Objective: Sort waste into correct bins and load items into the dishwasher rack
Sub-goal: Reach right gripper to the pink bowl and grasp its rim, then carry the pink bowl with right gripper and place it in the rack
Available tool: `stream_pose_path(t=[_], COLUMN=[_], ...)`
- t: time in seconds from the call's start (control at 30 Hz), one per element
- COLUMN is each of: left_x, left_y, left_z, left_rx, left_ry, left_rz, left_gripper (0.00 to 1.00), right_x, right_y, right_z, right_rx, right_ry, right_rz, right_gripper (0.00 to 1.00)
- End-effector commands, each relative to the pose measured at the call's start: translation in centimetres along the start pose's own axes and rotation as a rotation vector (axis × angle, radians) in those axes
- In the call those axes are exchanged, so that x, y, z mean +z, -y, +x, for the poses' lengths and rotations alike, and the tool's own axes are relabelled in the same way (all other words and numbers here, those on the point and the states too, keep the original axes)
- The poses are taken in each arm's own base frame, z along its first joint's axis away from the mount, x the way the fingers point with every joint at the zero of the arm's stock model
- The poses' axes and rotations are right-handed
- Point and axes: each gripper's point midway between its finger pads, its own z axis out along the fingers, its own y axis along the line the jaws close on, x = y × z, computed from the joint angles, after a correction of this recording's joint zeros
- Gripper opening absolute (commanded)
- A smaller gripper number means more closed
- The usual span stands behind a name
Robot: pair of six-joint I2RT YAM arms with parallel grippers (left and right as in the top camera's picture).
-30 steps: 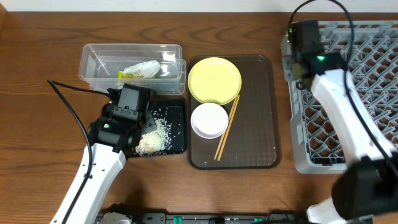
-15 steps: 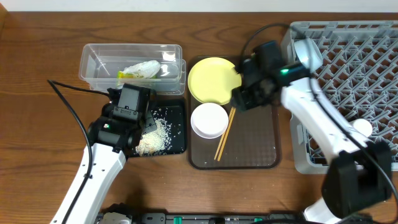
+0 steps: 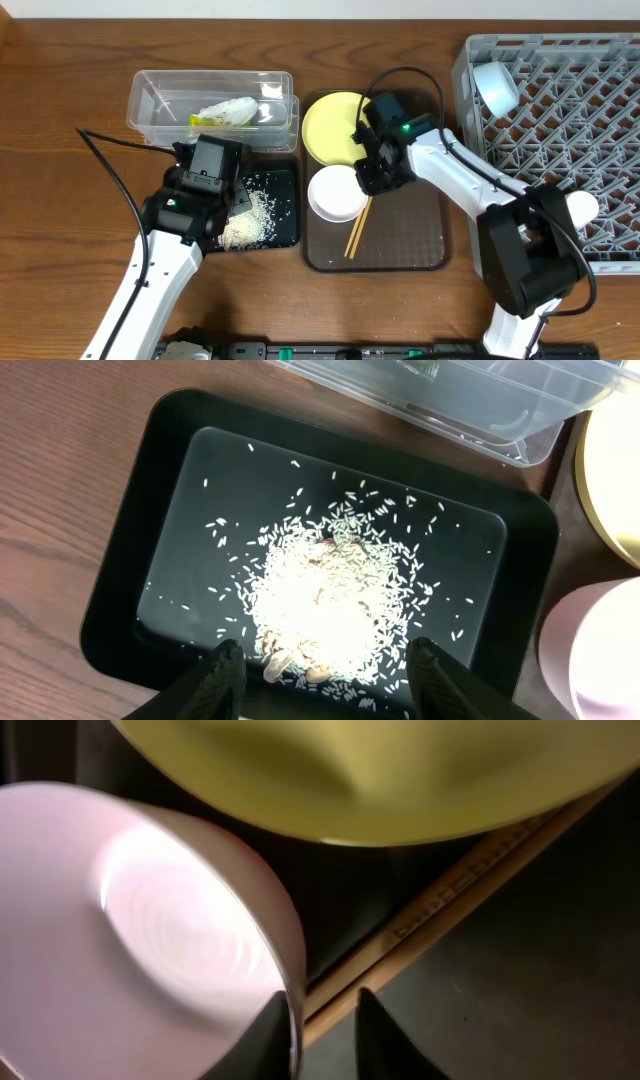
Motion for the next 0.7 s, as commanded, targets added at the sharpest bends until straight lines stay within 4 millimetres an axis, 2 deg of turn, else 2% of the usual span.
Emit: stream_pose_path(t=[0.0, 0.13, 0.33, 0.43, 0.53, 0.57, 0.67], left_x=[0.0, 0.0, 0.0, 0.0, 0.0, 0.0, 0.0], left_y=[-0.3, -0.3, -0.3, -0.3, -0.3, -0.3, -0.3], left_z=[-0.4, -0.4, -0.4, -0.4, -0.4, -0.4, -0.4], left_rx=[-0.021, -0.021, -0.021, -0.021, -0.021, -0.021, -0.021], left_ry=[0.012, 0.011, 0.011, 0.011, 0.011, 0.011, 0.011], left_rz=[-0.018, -0.019, -0.019, -0.019, -0.019, -0.019, -0.019], left_gripper=[0.55, 0.55, 0.55, 0.55, 0.55, 0.55, 0.56], right_x=[0.4, 0.4, 0.4, -0.3, -2.8, -4.2, -9.2], right_y=[-0.2, -0.4, -1.4, -1.5, -0.5, 0.2, 3.8], right_z=[0.2, 0.3, 0.4, 0.1, -1.4, -2.2, -4.6], right_rx=[0.005, 0.006, 0.006, 0.004, 0.020, 0.030, 0.081], right_ry=[-0.007, -0.010, -0.019, -0.005, 0.066, 0.109, 0.263], right_rz=[0.012, 0.003, -0.054, -0.059, -0.034, -0.014, 0.100], right_gripper=[0.16, 0.02, 0.01, 0.01, 0.01, 0.01, 0.01])
